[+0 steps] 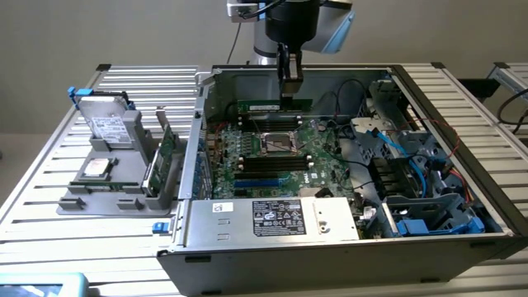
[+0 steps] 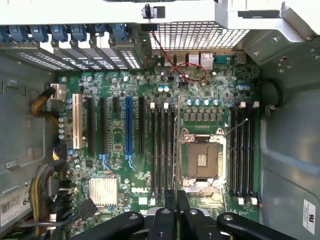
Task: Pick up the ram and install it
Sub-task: 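Insert the ram into the slot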
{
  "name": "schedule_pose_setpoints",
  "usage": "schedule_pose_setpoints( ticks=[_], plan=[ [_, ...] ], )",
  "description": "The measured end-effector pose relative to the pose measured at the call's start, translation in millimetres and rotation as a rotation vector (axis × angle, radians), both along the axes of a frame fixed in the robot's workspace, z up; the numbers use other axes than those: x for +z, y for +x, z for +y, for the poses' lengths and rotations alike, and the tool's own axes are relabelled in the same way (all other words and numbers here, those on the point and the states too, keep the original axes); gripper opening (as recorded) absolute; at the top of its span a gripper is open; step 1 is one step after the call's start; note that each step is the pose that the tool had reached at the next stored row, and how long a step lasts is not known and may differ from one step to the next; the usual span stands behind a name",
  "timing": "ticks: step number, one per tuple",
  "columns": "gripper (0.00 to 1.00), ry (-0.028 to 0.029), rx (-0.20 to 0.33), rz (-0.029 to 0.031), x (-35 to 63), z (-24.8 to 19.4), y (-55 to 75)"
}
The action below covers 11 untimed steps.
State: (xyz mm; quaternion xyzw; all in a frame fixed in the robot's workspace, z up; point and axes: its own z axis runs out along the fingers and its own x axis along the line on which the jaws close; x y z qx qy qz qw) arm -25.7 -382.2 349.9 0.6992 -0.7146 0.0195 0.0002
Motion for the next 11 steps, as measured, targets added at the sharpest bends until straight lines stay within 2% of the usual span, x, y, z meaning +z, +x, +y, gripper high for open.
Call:
schedule_pose_setpoints(
  ticks=[1, 8, 11],
  plan=[
    [0.13, -0.0027, 0.000, 0.0002, -0.4, -0.8, 0.0],
    [0.13, -0.0344, 0.000, 0.0004, -4.1, -3.8, 0.3],
    [0.13, -0.0429, 0.000, 0.0002, -7.1, -4.1, 0.5]
  ],
)
